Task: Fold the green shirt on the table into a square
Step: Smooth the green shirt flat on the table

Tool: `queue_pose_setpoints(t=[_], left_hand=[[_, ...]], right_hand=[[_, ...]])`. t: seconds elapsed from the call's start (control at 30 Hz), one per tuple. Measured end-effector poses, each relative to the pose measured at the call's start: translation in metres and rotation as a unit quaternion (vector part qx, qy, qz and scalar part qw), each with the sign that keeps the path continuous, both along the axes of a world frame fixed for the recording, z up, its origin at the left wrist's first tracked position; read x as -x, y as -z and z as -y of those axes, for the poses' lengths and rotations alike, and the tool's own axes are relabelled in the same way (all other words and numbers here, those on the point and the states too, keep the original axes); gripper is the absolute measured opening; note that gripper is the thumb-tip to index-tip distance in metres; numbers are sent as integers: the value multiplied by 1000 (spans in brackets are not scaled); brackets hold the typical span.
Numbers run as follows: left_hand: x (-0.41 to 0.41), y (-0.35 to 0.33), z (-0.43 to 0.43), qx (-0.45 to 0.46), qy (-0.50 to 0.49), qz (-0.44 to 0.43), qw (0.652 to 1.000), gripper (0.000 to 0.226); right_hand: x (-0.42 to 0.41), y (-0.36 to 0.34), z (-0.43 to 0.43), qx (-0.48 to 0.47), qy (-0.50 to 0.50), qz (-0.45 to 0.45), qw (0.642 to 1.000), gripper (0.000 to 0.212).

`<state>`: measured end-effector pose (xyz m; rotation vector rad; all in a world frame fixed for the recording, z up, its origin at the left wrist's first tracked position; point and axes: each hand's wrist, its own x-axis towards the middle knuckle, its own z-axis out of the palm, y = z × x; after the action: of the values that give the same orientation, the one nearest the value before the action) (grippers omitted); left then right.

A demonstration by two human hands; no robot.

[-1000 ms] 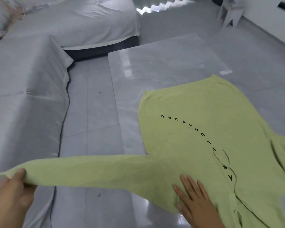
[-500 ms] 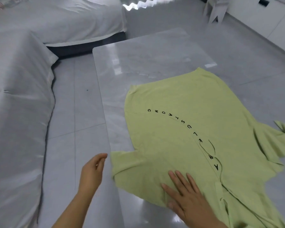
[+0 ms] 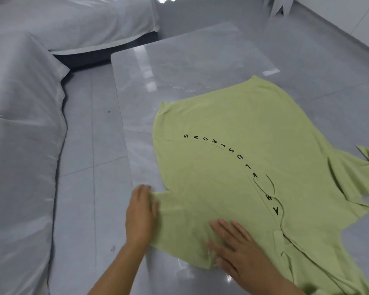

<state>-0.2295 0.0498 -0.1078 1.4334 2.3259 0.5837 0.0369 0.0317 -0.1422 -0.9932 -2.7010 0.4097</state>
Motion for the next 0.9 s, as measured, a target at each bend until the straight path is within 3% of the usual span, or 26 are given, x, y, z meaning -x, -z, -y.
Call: queue_pose_setpoints(t=[0.1,0.17,0.27,0.33,0.43,0.63,0.73,0.83,0.9], left_hand=[[-4,24,18,131,79,-48,987,96],[16,33,9,128,110,-56,984,106],[44,21,-4,137,140,-11,981,98],[48,14,-5,106,133,-46,984,87],[32,21,4,93,140,-81,982,91],[29,40,6,116,174,-139,968,97],[13,20,12,59,188,-163,967,87],[-36,3,35,22,166,-20,986,88],[-79,0,49,-13,167,44,985,85]], right_hand=[[19,7,0,-8,-15,-2,1000,45],[14,15,5,-19,-53,6,998,46],[-3,17,11,-45,-94,12,994,42],[-2,12,9,-30,-85,9,996,38],[27,10,5,-9,-32,-11,999,40],[50,16,10,-18,-13,64,998,51],[44,-1,16,22,33,59,997,46],[15,-25,13,53,114,-1,992,46],[-29,-30,-1,44,184,8,982,49]])
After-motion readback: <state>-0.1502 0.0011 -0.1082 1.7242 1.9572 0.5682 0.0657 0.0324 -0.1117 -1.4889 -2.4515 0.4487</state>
